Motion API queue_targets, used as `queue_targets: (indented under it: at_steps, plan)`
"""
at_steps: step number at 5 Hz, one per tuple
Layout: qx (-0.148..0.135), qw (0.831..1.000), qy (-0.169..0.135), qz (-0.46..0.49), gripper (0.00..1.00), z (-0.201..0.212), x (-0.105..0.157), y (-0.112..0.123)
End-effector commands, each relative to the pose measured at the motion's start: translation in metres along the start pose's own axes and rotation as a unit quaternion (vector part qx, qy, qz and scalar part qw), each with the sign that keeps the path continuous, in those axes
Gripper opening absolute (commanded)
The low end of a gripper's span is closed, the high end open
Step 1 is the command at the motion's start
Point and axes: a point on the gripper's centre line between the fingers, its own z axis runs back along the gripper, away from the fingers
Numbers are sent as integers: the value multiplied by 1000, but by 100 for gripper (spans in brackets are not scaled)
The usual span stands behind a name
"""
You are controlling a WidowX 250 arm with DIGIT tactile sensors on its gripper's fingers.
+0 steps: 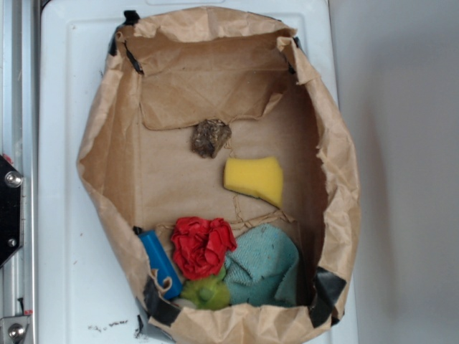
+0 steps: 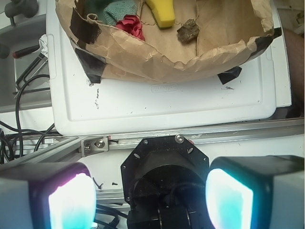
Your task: Grab the green sponge.
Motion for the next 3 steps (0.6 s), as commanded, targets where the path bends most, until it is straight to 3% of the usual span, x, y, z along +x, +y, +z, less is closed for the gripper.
queue_targets:
  at_steps: [1,3]
  plan:
    - [0,1000,0,0,100,0,0,0]
    - [-26,999,-18,36,100,-8,88,8]
